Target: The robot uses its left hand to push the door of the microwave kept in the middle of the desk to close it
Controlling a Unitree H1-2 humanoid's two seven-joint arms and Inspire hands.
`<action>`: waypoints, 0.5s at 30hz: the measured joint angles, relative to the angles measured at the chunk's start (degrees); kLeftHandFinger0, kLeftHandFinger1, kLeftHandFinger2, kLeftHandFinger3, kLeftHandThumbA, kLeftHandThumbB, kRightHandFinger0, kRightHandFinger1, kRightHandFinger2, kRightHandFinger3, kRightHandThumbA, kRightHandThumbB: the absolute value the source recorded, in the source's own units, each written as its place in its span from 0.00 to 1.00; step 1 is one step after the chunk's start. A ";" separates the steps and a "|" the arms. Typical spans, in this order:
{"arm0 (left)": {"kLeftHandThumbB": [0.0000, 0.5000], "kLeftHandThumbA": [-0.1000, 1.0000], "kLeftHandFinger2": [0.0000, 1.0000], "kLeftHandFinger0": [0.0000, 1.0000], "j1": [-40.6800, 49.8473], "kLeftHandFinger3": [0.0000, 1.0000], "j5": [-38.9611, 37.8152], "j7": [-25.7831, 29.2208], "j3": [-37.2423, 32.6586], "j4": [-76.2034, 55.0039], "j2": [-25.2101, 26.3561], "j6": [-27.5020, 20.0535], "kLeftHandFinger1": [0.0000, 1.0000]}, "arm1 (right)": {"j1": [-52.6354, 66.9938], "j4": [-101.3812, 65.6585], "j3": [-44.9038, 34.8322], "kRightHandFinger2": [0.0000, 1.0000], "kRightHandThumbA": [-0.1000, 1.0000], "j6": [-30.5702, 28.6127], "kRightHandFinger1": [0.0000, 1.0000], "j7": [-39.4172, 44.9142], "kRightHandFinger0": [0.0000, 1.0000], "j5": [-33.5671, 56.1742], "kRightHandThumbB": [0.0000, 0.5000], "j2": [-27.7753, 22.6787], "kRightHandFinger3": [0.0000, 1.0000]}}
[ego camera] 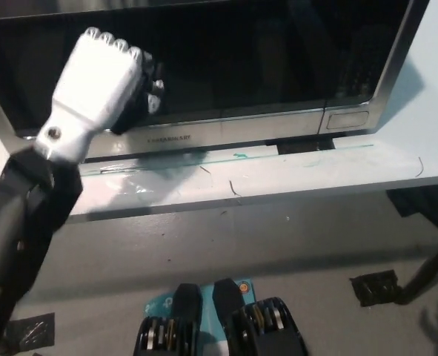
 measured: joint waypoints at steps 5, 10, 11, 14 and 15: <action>0.17 0.00 0.00 0.00 10.19 0.00 -1.44 0.00 2.93 -12.02 -0.14 -0.19 0.00 | 0.01 0.41 0.42 1.00 0.45 -0.03 1.00 -0.11 1.00 -0.19 0.45 -0.07 1.00; 0.21 0.00 0.12 0.00 17.78 0.03 -3.55 1.66 6.16 -15.65 -0.21 -1.98 0.00 | 0.01 0.07 0.47 1.00 0.44 -0.03 1.00 -0.25 1.00 -0.21 0.47 -0.07 1.00; 0.20 0.00 0.14 0.00 19.14 0.04 -3.76 2.27 6.65 -15.48 -0.32 -2.40 0.00 | -0.05 0.06 0.51 1.00 0.44 -0.03 1.00 -0.26 1.00 -0.22 0.45 -0.06 1.00; 0.15 0.00 0.13 0.00 22.03 0.05 -4.64 3.59 7.32 -13.81 -0.83 -3.47 0.00 | -0.11 0.11 0.61 1.00 0.44 -0.05 1.00 -0.30 1.00 -0.27 0.43 -0.09 1.00; 0.15 0.00 0.13 0.00 23.42 0.05 -5.15 4.33 7.39 -11.79 -1.19 -4.11 0.00 | -0.14 0.13 0.72 1.00 0.44 -0.05 1.00 -0.31 1.00 -0.29 0.43 -0.08 1.00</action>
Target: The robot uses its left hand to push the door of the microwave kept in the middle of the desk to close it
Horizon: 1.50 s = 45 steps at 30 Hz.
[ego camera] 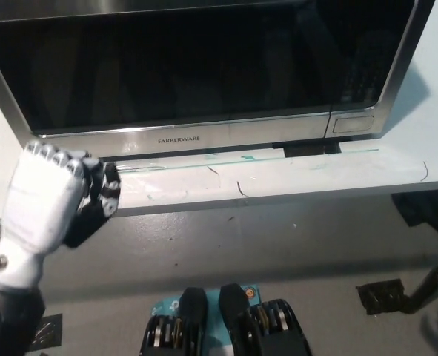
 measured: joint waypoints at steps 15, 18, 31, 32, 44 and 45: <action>0.01 0.00 0.21 0.00 5.52 0.05 -2.61 6.07 -0.06 26.90 -3.94 -1.94 0.00 | -0.41 1.29 0.72 1.00 0.45 -0.12 1.00 -0.05 1.00 -0.41 0.45 -0.54 1.00; 0.01 0.00 0.29 0.00 6.14 0.08 -4.09 6.43 0.13 30.23 -5.10 -1.70 0.01 | -0.67 1.40 0.69 1.00 0.47 -0.23 1.00 -0.04 1.00 -0.43 0.50 -0.54 1.00; 0.00 0.08 0.00 0.00 2.18 0.00 -11.19 8.13 3.36 46.78 -9.37 0.24 0.00 | -1.39 1.65 0.63 1.00 0.43 -0.50 1.00 -0.54 1.00 -0.37 0.43 -0.50 1.00; 0.00 0.06 0.00 0.00 1.22 0.02 -12.44 7.85 4.28 47.93 -9.87 0.61 0.00 | -1.42 1.65 0.64 1.00 0.44 -0.50 1.00 -0.62 1.00 -0.39 0.45 -0.50 1.00; 0.00 0.33 0.15 0.02 -11.20 0.34 -24.49 6.44 12.55 61.96 -15.29 7.82 0.02 | -1.95 2.18 0.46 1.00 0.39 -0.51 1.00 -0.92 1.00 -0.24 0.42 -0.48 1.00; 0.00 0.32 0.15 0.00 -11.55 0.37 -25.18 6.43 12.61 62.19 -15.80 8.06 0.01 | -2.05 2.23 0.29 1.00 0.39 -0.51 1.00 -0.93 1.00 -0.11 0.41 -0.48 1.00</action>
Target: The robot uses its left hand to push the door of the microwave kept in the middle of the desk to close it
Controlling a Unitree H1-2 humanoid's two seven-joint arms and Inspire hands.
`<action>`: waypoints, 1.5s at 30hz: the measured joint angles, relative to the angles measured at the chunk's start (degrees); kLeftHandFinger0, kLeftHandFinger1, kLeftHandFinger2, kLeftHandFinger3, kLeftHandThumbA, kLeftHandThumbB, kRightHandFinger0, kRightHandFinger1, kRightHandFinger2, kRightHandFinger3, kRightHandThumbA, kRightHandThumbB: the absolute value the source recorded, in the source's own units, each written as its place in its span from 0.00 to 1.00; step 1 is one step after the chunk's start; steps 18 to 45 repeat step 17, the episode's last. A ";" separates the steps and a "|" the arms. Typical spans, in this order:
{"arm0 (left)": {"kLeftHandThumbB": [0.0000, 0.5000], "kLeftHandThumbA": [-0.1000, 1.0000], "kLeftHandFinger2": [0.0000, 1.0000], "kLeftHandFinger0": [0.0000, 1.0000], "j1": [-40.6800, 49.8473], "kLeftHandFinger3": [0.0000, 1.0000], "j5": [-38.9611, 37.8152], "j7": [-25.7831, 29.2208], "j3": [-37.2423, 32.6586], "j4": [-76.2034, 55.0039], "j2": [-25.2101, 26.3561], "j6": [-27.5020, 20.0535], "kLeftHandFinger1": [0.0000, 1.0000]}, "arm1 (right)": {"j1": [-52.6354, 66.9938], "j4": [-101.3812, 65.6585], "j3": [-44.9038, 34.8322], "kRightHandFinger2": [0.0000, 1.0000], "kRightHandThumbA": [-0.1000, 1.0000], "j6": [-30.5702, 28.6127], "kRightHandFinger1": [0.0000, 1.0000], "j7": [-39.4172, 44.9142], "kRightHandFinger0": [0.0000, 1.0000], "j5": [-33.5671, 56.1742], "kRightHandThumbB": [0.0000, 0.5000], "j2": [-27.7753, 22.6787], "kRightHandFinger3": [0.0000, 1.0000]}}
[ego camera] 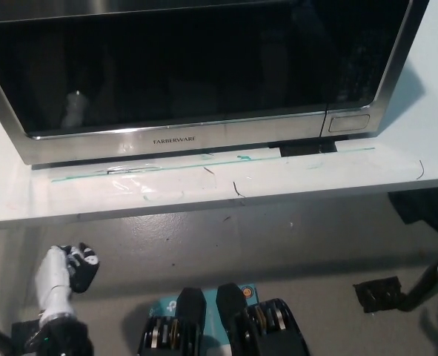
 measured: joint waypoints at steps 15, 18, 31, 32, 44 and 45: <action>0.00 0.30 0.23 0.00 -0.65 0.43 -5.78 0.59 -0.36 1.59 -1.00 0.96 0.02 | -0.37 2.13 -0.97 0.95 0.29 -0.70 0.90 -0.11 0.91 0.46 0.27 -0.04 0.99; 0.00 0.33 0.28 0.01 -0.58 0.48 -7.71 -0.75 0.40 1.02 -1.04 1.07 0.04 | -0.37 2.15 -1.06 0.96 0.31 -0.70 0.91 -0.13 0.91 0.46 0.29 -0.04 1.00; 0.00 0.33 0.28 0.01 -0.58 0.48 -7.71 -0.75 0.40 1.02 -1.04 1.07 0.04 | -0.37 2.15 -1.06 0.96 0.31 -0.70 0.91 -0.13 0.91 0.46 0.29 -0.04 1.00; 0.00 0.33 0.28 0.01 -0.58 0.48 -7.71 -0.75 0.40 1.02 -1.04 1.07 0.04 | -0.37 2.15 -1.06 0.96 0.31 -0.70 0.91 -0.13 0.91 0.46 0.29 -0.04 1.00; 0.00 0.33 0.28 0.01 -0.58 0.48 -7.71 -0.75 0.40 1.02 -1.04 1.07 0.04 | -0.37 2.15 -1.06 0.96 0.31 -0.70 0.91 -0.13 0.91 0.46 0.29 -0.04 1.00; 0.00 0.33 0.28 0.01 -0.58 0.48 -7.71 -0.75 0.40 1.02 -1.04 1.07 0.04 | -0.37 2.15 -1.06 0.96 0.31 -0.70 0.91 -0.13 0.91 0.46 0.29 -0.04 1.00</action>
